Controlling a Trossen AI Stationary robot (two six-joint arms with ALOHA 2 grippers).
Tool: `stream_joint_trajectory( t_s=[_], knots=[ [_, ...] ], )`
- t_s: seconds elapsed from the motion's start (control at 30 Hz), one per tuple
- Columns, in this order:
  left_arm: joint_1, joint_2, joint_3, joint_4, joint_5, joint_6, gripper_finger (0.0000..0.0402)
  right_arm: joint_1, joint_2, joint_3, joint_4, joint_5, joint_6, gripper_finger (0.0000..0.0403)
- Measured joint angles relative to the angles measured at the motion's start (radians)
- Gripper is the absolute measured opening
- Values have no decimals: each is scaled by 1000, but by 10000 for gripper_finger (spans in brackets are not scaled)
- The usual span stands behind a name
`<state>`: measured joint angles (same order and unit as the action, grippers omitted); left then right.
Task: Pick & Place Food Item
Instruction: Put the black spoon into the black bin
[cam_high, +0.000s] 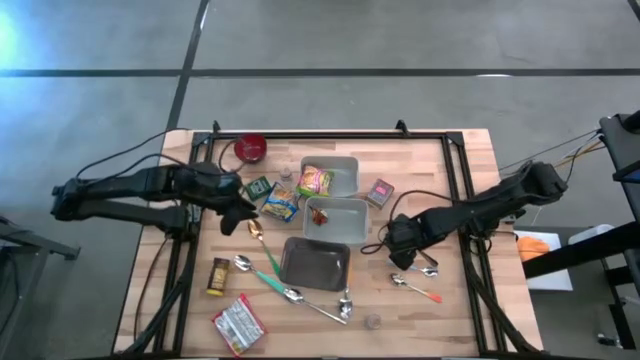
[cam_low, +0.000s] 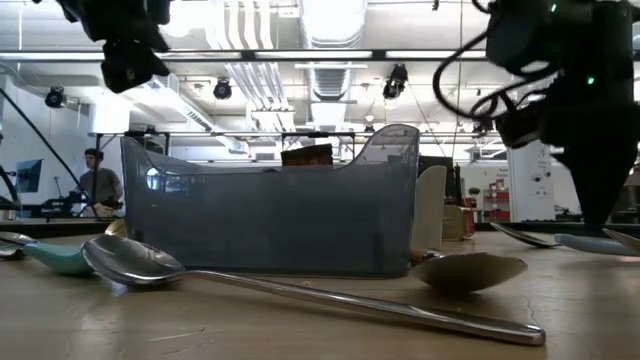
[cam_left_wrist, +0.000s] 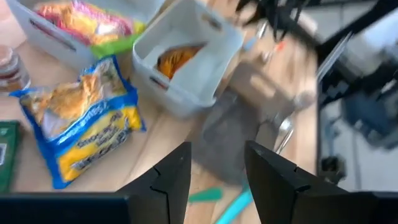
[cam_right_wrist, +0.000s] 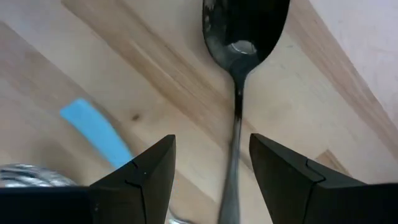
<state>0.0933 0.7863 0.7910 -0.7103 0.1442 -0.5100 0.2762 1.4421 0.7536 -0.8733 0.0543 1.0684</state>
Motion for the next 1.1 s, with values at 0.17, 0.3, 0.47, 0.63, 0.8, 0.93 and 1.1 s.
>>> stream_joint_trajectory(
  t_s=[0.17,0.3,0.47,0.63,0.8,0.93,1.1],
  knots=[
    [0,30,13,-23,13,83,151,-6,39,-28,65,18,-20,203],
    [-2,26,6,-28,35,149,151,-6,47,-62,125,17,-16,201],
    [-11,21,6,-24,37,198,151,-10,33,-95,156,21,-16,147],
    [-11,21,5,-24,37,197,151,-16,41,-104,170,26,-51,57],
    [-11,21,5,-24,23,196,151,-37,38,-104,170,21,-58,14],
    [-11,21,5,-25,13,195,151,-38,35,-72,139,18,-59,11],
    [-11,21,5,-30,13,162,151,-41,21,13,58,57,-82,9]
  ],
)
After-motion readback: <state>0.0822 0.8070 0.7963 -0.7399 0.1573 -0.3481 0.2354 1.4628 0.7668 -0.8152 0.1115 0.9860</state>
